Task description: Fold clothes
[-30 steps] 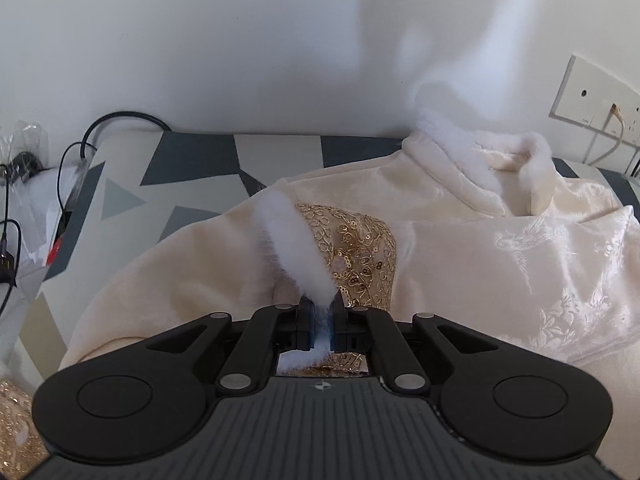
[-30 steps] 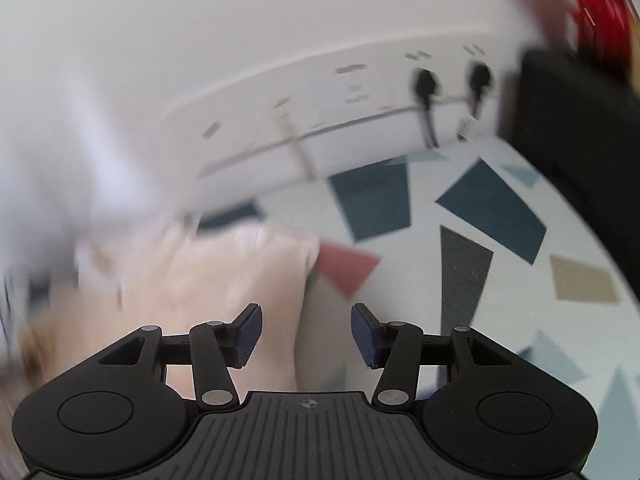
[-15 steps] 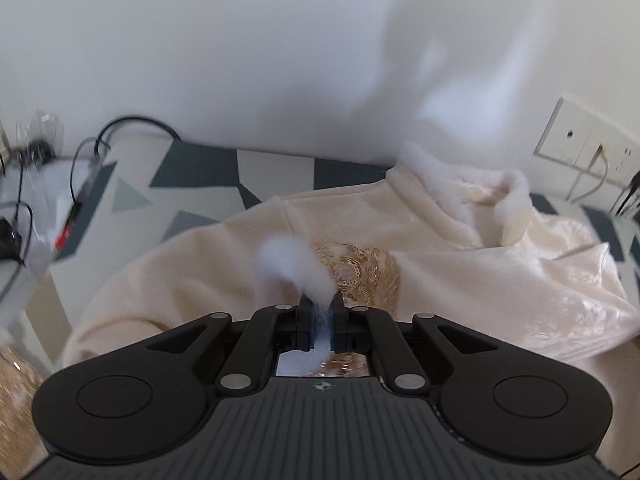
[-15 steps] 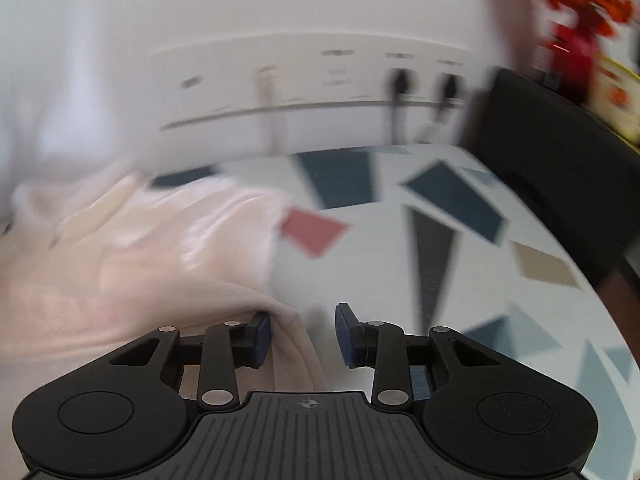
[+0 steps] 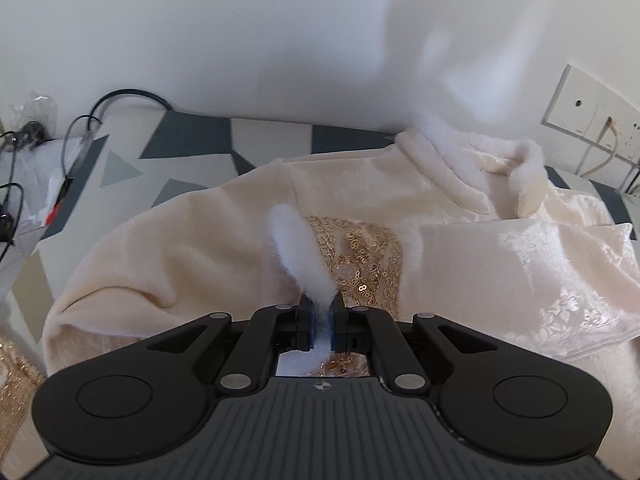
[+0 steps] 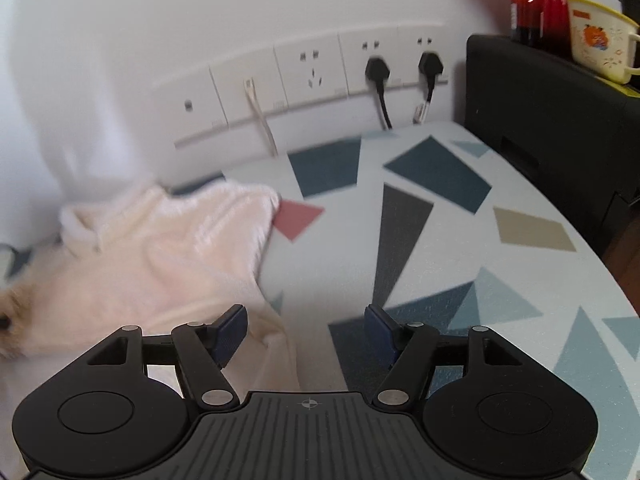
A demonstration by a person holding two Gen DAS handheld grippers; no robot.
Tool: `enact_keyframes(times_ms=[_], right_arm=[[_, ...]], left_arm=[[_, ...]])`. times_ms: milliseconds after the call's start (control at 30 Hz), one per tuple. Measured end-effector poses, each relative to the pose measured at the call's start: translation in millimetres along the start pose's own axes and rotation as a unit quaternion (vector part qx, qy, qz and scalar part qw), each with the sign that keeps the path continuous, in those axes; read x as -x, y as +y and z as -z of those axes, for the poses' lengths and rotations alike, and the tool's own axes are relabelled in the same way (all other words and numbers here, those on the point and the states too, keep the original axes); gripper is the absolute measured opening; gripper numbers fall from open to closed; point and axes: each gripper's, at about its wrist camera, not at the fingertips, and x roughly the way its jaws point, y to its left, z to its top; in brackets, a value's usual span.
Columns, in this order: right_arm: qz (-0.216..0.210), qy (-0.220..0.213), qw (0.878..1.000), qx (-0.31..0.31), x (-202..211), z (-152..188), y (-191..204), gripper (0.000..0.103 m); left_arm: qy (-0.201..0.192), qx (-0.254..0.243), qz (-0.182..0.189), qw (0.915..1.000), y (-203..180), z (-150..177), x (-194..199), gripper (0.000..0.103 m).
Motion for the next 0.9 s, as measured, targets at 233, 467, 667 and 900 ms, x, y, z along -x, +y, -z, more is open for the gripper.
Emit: enact_keyframes(times_ms=[233,467,667,900], right_arm=[[-0.029,-0.027,0.997,-0.071,-27,-46,6,0.061],[-0.047,0.05,0.985,-0.157,-119,-82,8,0.05],[-0.025,0.08,0.988,-0.127,-162,-93,30,0.01],[-0.011,0.035,0.991,-0.127,-170,-109,24,0.015]], left_arm=[[-0.036,-0.029,-0.015,0.9988,-5,-15,15,0.008],[-0.018,-0.076,-0.055,0.9954,-14,9,-7,0.009],[-0.018,-0.037,-0.054,0.9977,-6,8,-13,0.012],[-0.023,-0.041,-0.064,0.9968,-10,9,-12,0.013]])
